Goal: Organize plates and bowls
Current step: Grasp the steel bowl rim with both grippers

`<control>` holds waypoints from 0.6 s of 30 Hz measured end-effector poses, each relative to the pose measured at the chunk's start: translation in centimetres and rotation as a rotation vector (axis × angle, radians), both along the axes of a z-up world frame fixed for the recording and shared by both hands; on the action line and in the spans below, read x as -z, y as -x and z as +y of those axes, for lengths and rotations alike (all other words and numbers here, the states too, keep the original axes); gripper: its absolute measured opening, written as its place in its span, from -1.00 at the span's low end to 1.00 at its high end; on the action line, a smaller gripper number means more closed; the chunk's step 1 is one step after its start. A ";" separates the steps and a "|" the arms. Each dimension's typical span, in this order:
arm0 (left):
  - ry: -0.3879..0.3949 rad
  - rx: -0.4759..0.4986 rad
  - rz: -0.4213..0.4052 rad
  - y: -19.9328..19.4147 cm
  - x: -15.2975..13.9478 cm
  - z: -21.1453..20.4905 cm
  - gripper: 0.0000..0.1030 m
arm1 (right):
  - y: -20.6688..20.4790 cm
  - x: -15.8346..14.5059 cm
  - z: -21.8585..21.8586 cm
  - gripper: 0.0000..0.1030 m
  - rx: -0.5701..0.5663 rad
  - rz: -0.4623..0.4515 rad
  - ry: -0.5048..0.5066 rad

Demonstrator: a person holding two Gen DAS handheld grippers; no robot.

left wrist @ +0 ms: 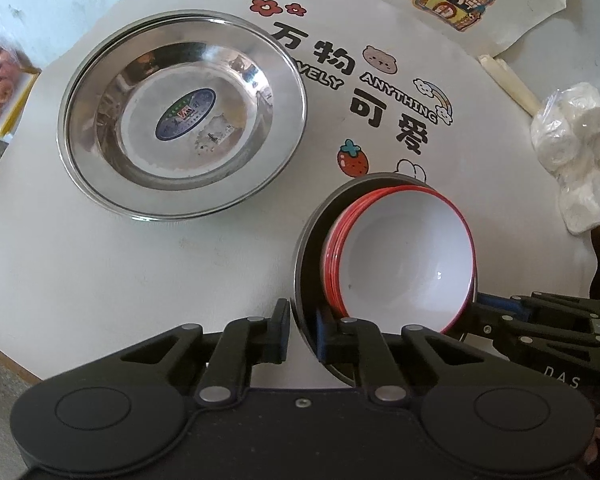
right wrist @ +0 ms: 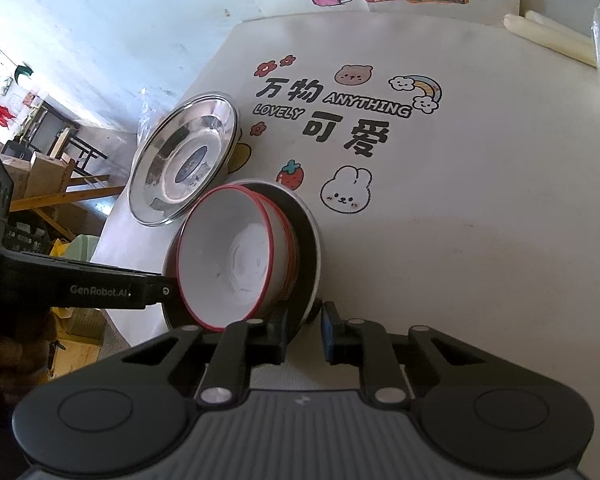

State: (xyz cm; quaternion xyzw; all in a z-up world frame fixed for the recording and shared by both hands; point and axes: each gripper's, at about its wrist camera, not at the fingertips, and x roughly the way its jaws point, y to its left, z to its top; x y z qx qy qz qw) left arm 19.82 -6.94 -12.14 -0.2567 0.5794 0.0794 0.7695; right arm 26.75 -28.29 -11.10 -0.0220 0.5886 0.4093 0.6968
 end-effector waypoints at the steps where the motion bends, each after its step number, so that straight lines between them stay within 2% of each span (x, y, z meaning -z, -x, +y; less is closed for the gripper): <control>1: 0.000 0.000 -0.001 0.0 0.0 0.0 -0.78 | 0.0 0.0 0.0 -0.63 0.000 0.000 -0.001; 18: -0.028 0.019 -0.032 0.2 -0.5 -0.6 -0.76 | 0.1 -0.5 -0.3 -0.63 -0.004 -0.027 -0.003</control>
